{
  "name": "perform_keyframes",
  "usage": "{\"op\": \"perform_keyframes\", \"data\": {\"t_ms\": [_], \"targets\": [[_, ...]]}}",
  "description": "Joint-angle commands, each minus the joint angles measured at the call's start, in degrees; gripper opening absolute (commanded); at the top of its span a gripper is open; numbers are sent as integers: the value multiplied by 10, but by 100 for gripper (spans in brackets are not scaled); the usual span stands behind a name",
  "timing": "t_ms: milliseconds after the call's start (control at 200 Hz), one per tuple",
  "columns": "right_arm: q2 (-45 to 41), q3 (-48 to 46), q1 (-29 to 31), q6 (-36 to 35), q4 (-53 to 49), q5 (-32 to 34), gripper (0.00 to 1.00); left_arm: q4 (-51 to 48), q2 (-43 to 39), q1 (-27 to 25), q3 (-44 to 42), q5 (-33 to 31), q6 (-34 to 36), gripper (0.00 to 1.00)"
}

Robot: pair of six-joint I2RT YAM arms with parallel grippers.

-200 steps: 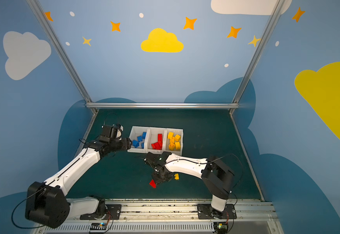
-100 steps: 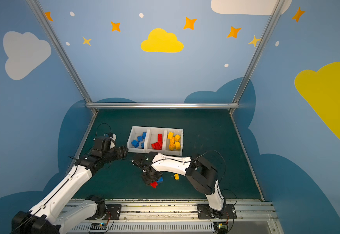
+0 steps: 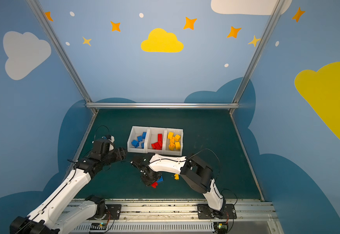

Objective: Sort the legos into containers by color
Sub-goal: 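Lower the right gripper onto the red brick and close on it, then carry the red brick with the right gripper over the red compartment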

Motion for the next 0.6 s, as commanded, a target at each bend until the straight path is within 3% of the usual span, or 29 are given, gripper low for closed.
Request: {"op": "perform_keyframes", "data": {"t_ms": [0,380,591], "targets": [[12,10,5,-4,-17,0,46,-1,-10,1,-5,1,-5,73],[19,3,13,4,-22,21,28,1,-14,1,-13,1,-8,73],[-8,24,-10,-15,-41,33,25,2,-26,1,-21,1,-11,73]]}}
